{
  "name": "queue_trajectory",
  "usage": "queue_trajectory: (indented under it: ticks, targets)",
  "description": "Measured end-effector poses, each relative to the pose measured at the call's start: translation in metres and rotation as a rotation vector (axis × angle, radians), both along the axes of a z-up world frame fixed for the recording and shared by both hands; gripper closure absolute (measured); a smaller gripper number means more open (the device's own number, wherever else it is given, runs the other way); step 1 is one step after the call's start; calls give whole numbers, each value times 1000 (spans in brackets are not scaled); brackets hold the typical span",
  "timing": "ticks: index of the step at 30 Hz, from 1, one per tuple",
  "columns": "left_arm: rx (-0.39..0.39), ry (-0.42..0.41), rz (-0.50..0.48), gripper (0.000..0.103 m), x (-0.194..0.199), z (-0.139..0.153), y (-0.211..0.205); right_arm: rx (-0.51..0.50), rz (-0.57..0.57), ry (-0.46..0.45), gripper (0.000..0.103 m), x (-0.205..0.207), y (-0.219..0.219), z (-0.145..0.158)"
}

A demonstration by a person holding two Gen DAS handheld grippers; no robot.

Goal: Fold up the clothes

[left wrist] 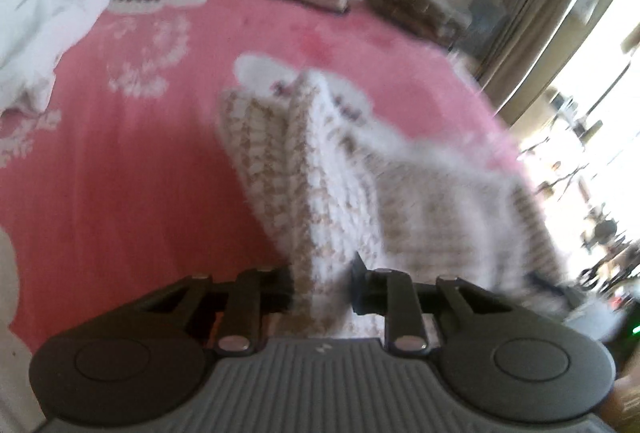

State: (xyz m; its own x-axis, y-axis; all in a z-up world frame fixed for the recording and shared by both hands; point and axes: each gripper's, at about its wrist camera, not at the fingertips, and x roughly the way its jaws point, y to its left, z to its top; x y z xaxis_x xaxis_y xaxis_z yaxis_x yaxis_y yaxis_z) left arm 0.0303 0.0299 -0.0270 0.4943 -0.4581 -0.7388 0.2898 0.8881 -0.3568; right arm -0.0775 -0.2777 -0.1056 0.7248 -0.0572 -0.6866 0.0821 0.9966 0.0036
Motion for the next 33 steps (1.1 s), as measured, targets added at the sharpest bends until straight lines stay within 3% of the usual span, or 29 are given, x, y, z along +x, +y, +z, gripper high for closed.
queue_trajectory:
  ticks: [6,12,15,16,19,22,25,29,33]
  targets:
    - [-120,-78,-87,81,-23,71,-38,-21,-1,-9,10,1,0,-4]
    - [-130,-107,-239,89,-40,110,-108,-50,-4,-28,7,4,2,-9]
    - [-70,-137,-300,92,-44,110,-144,-70,-10,-39,6,5,6,-12]
    - [-53,-146,-308,98,-46,107,-152,-75,-12,-40,6,6,8,-12]
    - [-50,-148,-356,98,-45,95,-172,-67,-9,-35,6,5,5,-9]
    - [38,-187,-395,98,-50,72,-186,-17,-11,-35,6,1,-3,-4]
    - [27,-126,-349,91,-43,58,-163,-18,6,-41,6,-2,-4,-5]
    - [-13,-113,-160,83,-33,57,-93,-6,13,-43,5,-1,-7,-7]
    - [19,-91,66,82,-25,40,-14,-7,15,-41,4,-1,-6,-8]
